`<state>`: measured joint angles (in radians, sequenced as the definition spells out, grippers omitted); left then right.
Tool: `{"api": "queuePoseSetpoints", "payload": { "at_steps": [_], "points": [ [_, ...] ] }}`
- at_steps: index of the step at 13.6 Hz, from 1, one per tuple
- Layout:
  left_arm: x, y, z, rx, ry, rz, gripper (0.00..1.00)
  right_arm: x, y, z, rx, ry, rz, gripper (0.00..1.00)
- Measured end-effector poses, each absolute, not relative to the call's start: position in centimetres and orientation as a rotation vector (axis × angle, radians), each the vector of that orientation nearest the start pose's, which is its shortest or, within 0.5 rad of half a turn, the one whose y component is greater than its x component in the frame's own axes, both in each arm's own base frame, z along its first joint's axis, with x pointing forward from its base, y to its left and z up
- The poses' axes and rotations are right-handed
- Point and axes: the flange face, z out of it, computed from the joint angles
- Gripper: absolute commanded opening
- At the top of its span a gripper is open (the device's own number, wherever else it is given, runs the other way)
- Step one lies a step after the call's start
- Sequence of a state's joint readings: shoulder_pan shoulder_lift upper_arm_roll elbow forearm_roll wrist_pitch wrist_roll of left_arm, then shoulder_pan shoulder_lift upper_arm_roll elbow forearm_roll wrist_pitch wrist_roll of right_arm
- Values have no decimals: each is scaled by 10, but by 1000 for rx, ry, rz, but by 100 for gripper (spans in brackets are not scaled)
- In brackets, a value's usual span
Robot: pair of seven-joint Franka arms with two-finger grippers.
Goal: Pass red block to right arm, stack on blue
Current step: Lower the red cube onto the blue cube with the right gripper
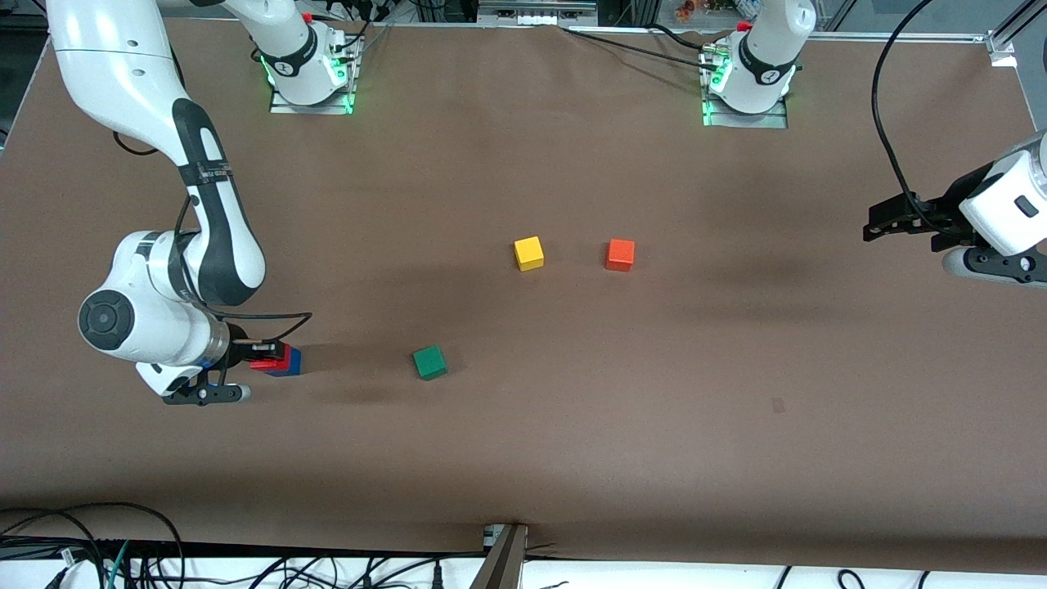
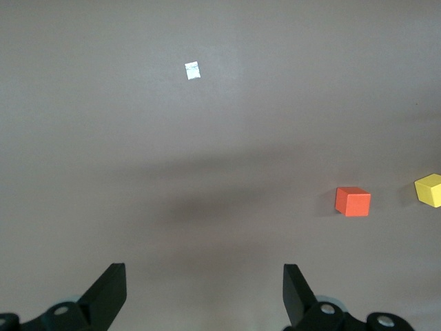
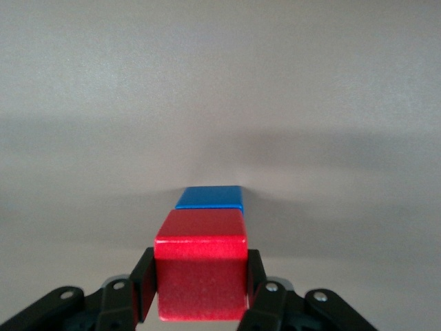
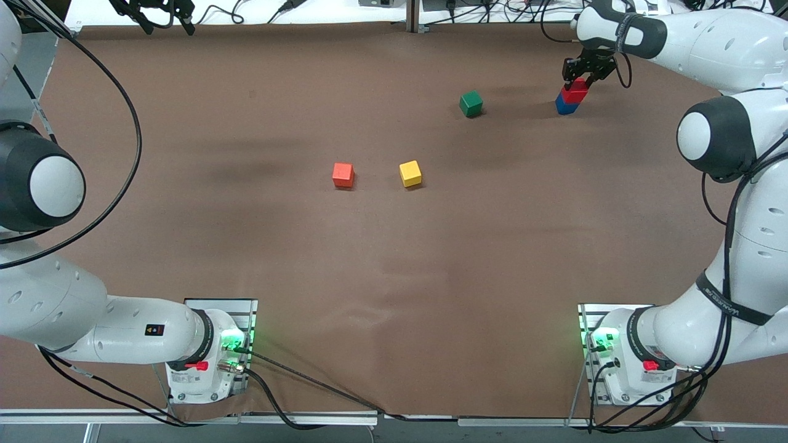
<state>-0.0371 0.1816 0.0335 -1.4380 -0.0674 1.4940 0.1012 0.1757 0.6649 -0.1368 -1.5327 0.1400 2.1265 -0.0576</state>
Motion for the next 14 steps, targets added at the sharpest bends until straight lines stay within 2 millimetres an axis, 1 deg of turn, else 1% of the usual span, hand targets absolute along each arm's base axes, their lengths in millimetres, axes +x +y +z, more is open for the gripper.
{"api": "queuePoseSetpoints", "payload": {
  "at_steps": [5, 7, 8, 9, 10, 11, 14],
  "points": [
    [600, -12, 576, -3198, 172, 196, 100, 699, 47, 263, -3107, -69, 97, 9],
    [600, -12, 576, -3198, 172, 196, 100, 699, 47, 263, -3107, -69, 96, 13],
    [600, -12, 576, -3198, 172, 196, 100, 699, 47, 263, -3108, -69, 96, 20],
    [600, -12, 576, -3198, 172, 196, 100, 699, 47, 263, -3108, -68, 95, 43],
    [600, -12, 576, -3198, 172, 196, 100, 699, 47, 263, -3108, -68, 94, 73],
    [600, -12, 576, -3198, 172, 196, 100, 699, 47, 262, -3108, -66, 93, 100],
    [600, -13, 576, -3198, 172, 196, 100, 699, 45, 257, -3109, -56, 101, 100]
  ]
}}
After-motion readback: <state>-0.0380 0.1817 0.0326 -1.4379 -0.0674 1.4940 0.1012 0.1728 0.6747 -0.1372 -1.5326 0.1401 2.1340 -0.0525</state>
